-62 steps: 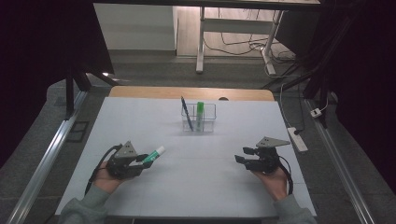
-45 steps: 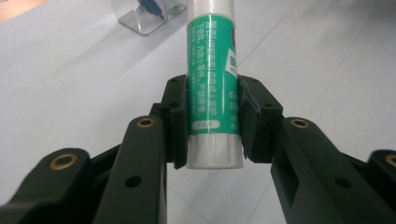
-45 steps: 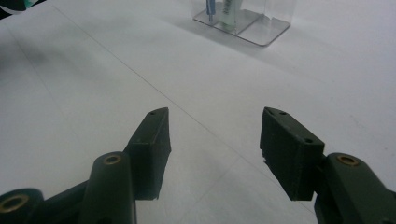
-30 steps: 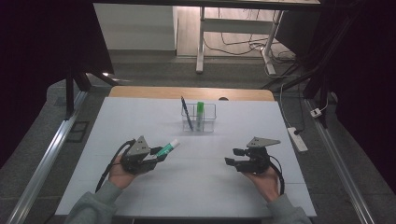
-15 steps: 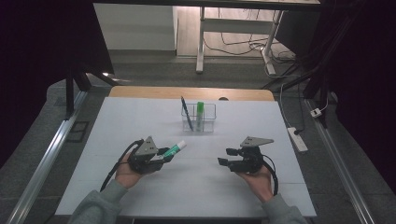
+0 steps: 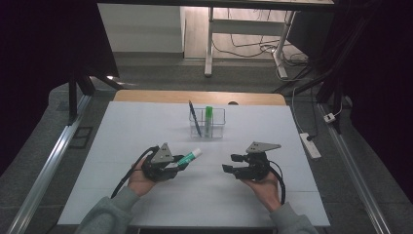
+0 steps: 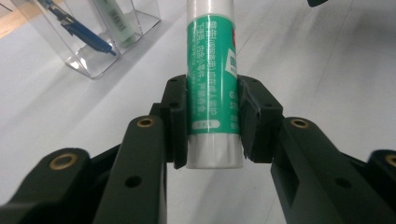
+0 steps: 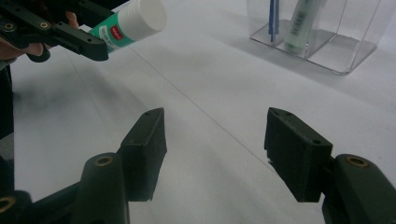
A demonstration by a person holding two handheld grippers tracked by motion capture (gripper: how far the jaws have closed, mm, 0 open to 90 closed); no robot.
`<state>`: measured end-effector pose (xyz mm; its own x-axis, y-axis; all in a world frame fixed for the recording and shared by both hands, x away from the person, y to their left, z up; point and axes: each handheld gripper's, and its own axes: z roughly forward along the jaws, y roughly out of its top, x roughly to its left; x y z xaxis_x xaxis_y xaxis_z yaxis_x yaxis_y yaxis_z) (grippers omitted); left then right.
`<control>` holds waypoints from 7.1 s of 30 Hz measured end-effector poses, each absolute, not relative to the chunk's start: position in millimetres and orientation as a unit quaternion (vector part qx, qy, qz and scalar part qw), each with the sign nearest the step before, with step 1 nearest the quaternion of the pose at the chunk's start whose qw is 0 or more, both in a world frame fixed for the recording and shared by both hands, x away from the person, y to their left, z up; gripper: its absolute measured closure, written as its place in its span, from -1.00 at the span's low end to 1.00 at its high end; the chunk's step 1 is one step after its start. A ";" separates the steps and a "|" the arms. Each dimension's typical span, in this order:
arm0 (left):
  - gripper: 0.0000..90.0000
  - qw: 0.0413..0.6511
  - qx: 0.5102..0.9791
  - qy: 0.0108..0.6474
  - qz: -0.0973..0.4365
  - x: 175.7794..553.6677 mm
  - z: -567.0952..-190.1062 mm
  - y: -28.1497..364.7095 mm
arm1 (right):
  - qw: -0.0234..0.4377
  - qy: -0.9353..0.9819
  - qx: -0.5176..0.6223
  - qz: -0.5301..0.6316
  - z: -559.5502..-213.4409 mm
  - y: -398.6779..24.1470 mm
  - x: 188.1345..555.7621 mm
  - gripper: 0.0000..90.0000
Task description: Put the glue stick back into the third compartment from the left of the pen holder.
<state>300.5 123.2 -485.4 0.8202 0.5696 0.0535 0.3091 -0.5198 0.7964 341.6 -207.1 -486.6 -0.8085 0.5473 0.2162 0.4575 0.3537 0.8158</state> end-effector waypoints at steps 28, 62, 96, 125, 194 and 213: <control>0.46 0.431 0.862 0.214 0.157 303.5 -488.3 88.5 | 0.017 0.813 0.292 0.504 -481.7 -182.6 342.4 -0.14; 0.45 0.417 0.881 0.179 0.136 306.2 -501.3 60.6 | -0.046 0.783 0.277 0.555 -479.3 -179.9 344.4 0.41; -0.17 0.420 0.851 0.287 0.131 286.6 -496.2 134.9 | 0.063 0.764 0.305 0.566 -446.0 -204.6 350.9 0.43; -0.27 0.420 0.814 0.376 0.141 269.1 -506.1 216.7 | 0.125 0.750 0.338 0.554 -398.8 -191.6 410.5 0.43; -0.28 0.420 0.809 0.388 0.135 273.9 -509.3 221.9 | 0.128 0.805 0.355 0.458 -474.4 -265.0 345.2 -0.03; -0.28 0.422 0.808 0.388 0.138 274.6 -508.6 221.8 | 0.128 0.808 0.363 0.446 -487.5 -290.7 325.9 -0.06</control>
